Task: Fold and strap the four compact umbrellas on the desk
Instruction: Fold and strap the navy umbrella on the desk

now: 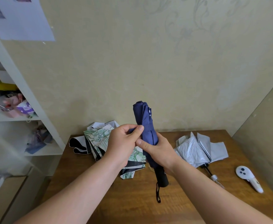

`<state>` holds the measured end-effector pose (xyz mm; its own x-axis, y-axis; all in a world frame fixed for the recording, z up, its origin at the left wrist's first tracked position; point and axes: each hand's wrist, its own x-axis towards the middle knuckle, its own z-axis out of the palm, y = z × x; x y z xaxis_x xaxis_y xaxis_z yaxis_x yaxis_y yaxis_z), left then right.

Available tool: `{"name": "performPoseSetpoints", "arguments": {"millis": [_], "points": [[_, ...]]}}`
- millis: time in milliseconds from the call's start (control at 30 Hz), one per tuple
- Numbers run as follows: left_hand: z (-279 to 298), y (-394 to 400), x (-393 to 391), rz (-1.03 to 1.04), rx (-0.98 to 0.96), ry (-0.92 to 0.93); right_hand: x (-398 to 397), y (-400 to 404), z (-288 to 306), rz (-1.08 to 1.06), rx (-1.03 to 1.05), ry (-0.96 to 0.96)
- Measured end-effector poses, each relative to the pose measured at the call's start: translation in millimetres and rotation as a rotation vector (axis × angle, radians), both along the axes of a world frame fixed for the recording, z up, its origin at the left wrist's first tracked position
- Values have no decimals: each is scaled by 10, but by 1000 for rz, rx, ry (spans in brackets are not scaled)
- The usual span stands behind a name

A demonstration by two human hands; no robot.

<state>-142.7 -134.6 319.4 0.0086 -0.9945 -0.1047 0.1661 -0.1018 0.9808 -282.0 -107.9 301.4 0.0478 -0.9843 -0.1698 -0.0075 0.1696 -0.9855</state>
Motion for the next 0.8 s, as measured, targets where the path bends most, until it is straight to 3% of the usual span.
{"name": "performPoseSetpoints", "arguments": {"millis": [167, 467, 633, 800], "points": [[-25, 23, -19, -84, 16, -4, -31, 2, -27, 27, 95, -115], [70, 78, 4, -205, 68, 7, -84, 31, -100, 21, 68, -160], [115, 113, -55, -235, -3, -170, -82, 13, -125, -74, -29, 61], [57, 135, -106, -138, -23, -10, -106, 23, -77, -142, -15, -30]]}}
